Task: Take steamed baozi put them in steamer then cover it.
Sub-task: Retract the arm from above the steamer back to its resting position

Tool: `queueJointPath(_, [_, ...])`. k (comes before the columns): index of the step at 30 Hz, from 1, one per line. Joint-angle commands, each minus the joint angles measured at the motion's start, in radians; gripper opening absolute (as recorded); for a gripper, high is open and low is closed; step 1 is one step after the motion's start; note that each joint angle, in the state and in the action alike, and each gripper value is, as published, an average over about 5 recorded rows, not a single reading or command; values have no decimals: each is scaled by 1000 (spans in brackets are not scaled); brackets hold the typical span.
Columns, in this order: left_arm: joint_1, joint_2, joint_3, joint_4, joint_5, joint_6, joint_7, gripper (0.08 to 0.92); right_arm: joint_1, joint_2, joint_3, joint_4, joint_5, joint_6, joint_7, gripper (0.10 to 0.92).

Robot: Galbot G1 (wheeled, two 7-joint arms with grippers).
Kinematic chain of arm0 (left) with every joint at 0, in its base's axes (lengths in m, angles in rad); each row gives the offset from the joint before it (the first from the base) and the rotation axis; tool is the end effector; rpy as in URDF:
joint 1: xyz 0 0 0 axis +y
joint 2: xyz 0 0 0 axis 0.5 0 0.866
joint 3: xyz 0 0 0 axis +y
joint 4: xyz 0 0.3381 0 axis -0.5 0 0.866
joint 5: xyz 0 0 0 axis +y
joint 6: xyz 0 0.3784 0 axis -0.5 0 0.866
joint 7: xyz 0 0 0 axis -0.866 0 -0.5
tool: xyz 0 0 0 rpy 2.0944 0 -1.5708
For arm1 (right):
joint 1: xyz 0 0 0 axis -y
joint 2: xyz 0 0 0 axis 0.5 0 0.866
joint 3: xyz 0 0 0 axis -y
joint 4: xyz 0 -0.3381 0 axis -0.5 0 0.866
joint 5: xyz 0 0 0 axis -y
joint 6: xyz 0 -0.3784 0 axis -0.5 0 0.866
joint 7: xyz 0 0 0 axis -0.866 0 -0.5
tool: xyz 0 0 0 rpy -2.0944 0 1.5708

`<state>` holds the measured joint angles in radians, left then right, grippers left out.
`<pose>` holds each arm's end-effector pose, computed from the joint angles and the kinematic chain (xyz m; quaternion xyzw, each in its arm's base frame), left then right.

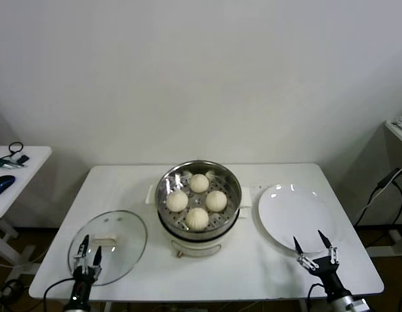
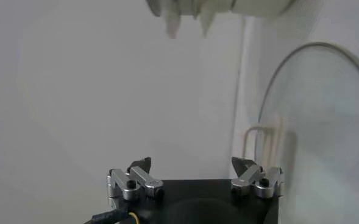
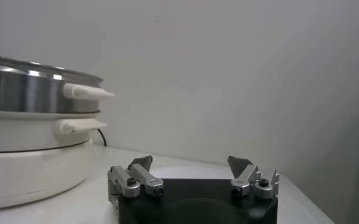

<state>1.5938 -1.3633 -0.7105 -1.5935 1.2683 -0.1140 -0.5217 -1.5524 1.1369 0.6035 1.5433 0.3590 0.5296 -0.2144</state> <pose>0.1575 0.1367 -0.4563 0.0520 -0.7217 -0.6900 0.0172 0.1830 -0.1739 -0.4481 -0.0885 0.9946 -0.0542 0.0092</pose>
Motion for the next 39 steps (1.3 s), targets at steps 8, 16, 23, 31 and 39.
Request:
queueJointPath(8, [-144,44,41,137,54,43,67,823,-43,29,18,1,-26,38,-2,823])
queueJointPath(16, [-195,71,54,179,5,77,99,823,-69,32,31,10,-22,54,-4,823])
queueJointPath(23, [-195,64,56,192,-3,81,102,787,-74,47,29,14,-30,56,-11,823])
queueJointPath(31, [-194,57,57,191,1,79,101,558,-73,56,28,24,-41,55,-18,823])
queueJointPath(39, [-197,57,58,184,4,79,102,333,-73,54,26,23,-42,56,-23,823])
